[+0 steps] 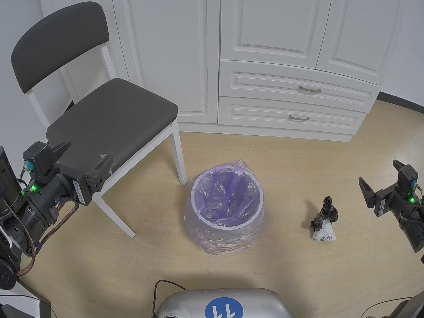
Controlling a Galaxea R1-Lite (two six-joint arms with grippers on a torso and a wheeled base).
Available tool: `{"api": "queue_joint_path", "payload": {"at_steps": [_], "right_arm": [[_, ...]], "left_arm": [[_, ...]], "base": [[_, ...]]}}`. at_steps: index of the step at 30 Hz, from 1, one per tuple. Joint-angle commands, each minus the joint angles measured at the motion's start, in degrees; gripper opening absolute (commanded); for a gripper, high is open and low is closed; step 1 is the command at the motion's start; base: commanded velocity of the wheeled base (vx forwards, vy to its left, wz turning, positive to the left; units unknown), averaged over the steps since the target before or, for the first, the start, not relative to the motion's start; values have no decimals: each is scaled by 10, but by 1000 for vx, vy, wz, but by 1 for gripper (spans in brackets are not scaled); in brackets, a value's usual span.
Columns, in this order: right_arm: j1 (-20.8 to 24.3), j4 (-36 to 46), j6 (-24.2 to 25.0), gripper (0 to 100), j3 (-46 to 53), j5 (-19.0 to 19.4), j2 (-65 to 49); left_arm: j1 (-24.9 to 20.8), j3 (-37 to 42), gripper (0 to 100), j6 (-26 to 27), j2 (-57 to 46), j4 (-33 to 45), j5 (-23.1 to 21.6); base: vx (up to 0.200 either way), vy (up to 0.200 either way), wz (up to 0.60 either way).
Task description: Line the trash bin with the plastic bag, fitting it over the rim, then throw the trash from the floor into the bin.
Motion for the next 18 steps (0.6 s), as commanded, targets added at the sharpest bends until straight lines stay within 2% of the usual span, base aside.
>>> {"api": "queue_joint_path", "payload": {"at_steps": [1,2,3,4,5,7,8,9,14,16,18], "right_arm": [[55,147,61,100,-62,-39,-78],[55,151,65,100,-64,-39,-79],[54,203,91,100,-89,-39,-82],[54,212,95,100,-92,-39,-82],[53,262,121,100,-112,-39,-85],[53,309,149,100,-129,-39,-80],[53,312,151,100,-131,-39,-79],[57,345,170,100,-145,-38,-72],[59,384,236,100,-164,-40,-8],[54,384,247,100,-167,-41,12],[38,384,278,100,-185,-41,76]], "left_arm": [[1,10,100,29,2,-6,34],[1,10,100,30,1,-7,34],[-2,15,100,39,-6,-20,35],[-2,16,100,41,-7,-24,35],[-2,22,100,57,-9,-47,34],[-2,34,100,97,-11,-73,35],[-2,36,100,100,-11,-75,35],[-1,53,100,146,-10,-101,36],[10,89,100,236,6,-180,36],[16,94,100,244,6,-190,36],[34,98,100,256,5,-201,36]], "base": [[0,0,0],[0,0,0],[0,0,0],[0,0,0],[0,0,0],[0,0,0],[0,0,0],[0,0,0],[0,0,0],[0,0,0],[0,0,0]]}}
